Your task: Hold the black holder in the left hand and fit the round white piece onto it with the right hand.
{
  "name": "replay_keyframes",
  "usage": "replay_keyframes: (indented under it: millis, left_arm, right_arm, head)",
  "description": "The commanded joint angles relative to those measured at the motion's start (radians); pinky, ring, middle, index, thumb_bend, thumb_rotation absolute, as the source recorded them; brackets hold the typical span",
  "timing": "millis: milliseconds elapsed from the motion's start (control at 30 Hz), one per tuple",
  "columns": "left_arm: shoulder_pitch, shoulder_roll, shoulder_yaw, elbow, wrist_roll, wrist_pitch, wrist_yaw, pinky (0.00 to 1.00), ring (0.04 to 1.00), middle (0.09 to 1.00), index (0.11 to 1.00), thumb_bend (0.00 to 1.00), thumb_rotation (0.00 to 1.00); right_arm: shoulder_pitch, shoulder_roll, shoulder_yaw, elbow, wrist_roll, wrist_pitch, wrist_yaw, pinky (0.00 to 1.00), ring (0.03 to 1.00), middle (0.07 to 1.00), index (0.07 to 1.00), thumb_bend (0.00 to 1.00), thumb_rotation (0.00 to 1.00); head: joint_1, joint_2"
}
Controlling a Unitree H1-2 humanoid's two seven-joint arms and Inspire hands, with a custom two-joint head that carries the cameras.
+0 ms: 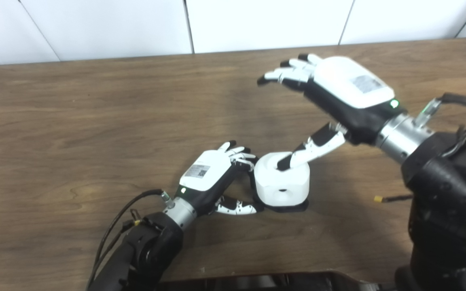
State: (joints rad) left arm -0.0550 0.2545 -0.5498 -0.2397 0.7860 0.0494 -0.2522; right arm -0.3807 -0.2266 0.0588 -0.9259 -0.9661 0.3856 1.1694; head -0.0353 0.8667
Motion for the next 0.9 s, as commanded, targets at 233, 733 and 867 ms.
replay_keyframes:
  millis: [233, 733, 867]
  left_arm:
    - [0.026, 0.012, -0.024, 0.063, 0.04, 0.038, -0.066, 1.0, 0.892, 0.791, 0.489, 0.52, 0.07]
    - [0.046, 0.002, 0.002, 0.063, 0.039, 0.04, -0.046, 1.0, 0.869, 0.773, 0.495, 0.51, 0.08]
    - [0.048, 0.001, 0.008, 0.056, 0.039, 0.051, -0.053, 0.99, 0.857, 0.768, 0.498, 0.51, 0.09]
  right_arm:
    - [-0.091, -0.022, -0.061, -0.024, 0.036, 0.066, 0.099, 0.9, 0.869, 0.835, 0.828, 1.0, 0.47]
    - [-0.064, -0.006, -0.056, -0.024, -0.005, 0.055, 0.099, 0.89, 0.877, 0.832, 0.814, 1.0, 0.42]
    - [-0.061, 0.001, -0.052, -0.024, -0.022, 0.057, 0.099, 0.89, 0.877, 0.833, 0.814, 1.0, 0.43]
  head:
    - [0.001, -0.004]
    - [0.0, -0.019]
    - [0.002, -0.021]
